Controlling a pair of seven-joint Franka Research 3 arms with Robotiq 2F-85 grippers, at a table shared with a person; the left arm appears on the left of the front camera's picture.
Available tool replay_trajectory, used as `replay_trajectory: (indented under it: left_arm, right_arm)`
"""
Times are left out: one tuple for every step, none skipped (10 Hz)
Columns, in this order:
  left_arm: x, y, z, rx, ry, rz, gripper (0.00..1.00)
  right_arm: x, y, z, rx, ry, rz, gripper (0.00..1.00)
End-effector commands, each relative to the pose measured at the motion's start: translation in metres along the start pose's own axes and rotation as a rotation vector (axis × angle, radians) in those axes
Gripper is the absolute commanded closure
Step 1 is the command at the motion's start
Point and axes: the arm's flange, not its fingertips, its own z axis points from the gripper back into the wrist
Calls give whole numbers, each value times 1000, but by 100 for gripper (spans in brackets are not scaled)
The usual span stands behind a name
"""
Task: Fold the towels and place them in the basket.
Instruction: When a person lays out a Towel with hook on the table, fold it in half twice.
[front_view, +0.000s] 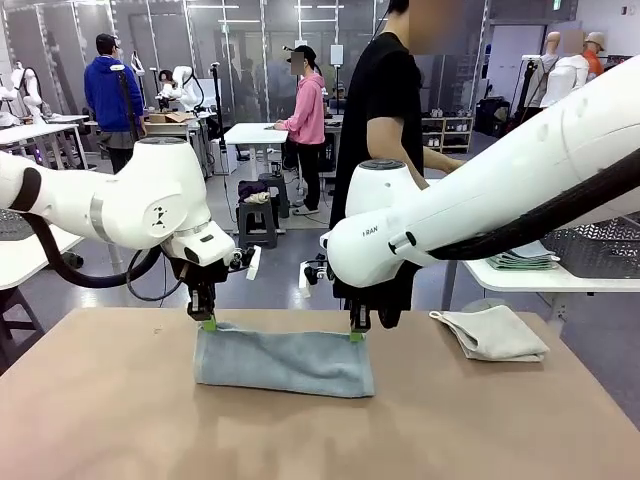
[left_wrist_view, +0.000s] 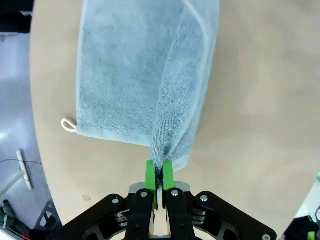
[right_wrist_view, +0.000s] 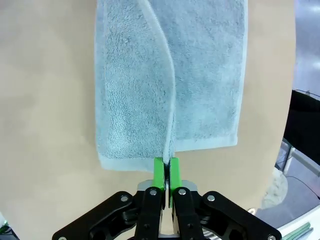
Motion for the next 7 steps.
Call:
replay_trajectory:
  left_arm:
    - [1,25,-5,-38,13,9,93]
    - [0,32,-11,-46,16,4,93]
    - [-2,36,-16,-54,16,7,93]
    - [-3,42,-25,-57,21,6,93]
    - [-3,51,-35,-55,26,4,93]
    - [-4,56,-41,-49,30,12,93]
    - [-4,61,-45,-42,29,14,93]
  right_arm:
    - [6,-18,-5,-2,36,-17,95]
    - [7,-24,-9,-6,39,-20,95]
    - [7,-27,-12,-6,42,-28,95]
    - [6,-32,-17,-7,50,-36,95]
    - [6,-39,-26,-16,47,-38,95]
    - [7,-40,-31,-16,51,-46,95]
    - [6,-44,-36,-15,51,-57,95]
